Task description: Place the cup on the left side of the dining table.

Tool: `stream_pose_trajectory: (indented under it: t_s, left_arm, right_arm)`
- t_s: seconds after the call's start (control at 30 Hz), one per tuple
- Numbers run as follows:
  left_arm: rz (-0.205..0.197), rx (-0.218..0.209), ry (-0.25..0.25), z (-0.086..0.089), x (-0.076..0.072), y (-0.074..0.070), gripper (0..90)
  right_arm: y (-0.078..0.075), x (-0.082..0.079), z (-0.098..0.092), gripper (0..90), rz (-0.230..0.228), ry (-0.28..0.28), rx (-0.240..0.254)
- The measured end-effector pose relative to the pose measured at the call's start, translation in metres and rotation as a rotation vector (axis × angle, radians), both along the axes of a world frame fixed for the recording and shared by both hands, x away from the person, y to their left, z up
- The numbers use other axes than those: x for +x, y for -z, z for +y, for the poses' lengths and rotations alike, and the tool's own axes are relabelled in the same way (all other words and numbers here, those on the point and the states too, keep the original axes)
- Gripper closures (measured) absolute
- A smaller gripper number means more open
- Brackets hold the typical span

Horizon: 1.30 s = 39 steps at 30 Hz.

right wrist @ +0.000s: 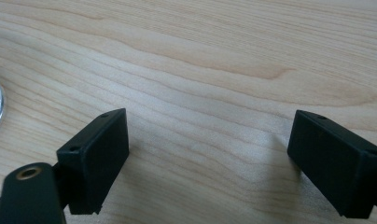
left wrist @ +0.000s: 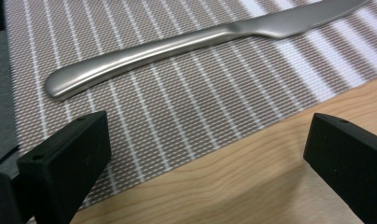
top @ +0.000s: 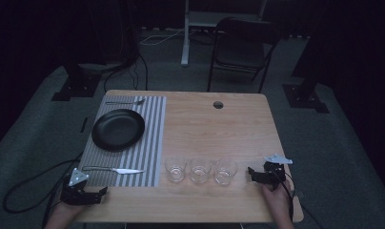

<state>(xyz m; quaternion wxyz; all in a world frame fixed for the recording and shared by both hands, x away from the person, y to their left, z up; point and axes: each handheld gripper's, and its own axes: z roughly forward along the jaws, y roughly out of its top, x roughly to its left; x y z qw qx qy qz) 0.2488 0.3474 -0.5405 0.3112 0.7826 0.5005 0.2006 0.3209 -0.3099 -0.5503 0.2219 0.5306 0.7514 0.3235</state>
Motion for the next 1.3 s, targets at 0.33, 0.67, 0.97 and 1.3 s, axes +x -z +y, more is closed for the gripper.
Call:
stream_pose_trajectory:
  t_s: [0.33,0.67,0.97,1.3]
  left_arm:
    - [-0.016,-0.025,0.041,-0.005,-0.002,-0.003,1.2]
    - [-0.020,-0.034,0.110,-0.019,-0.001,-0.004,1.3]
    - [-0.024,-0.075,0.156,-0.026,-0.001,-0.008,1.3]
    - [-0.044,-0.096,0.220,-0.041,-0.002,-0.015,1.3]
  right_arm:
    - [0.000,0.000,0.000,12.1,0.000,0.000,0.000]
    - [0.000,0.000,0.000,12.1,0.000,0.000,0.000]
    - [0.000,0.000,0.000,12.1,0.000,0.000,0.000]
    - [0.000,0.000,0.000,12.1,0.000,0.000,0.000]
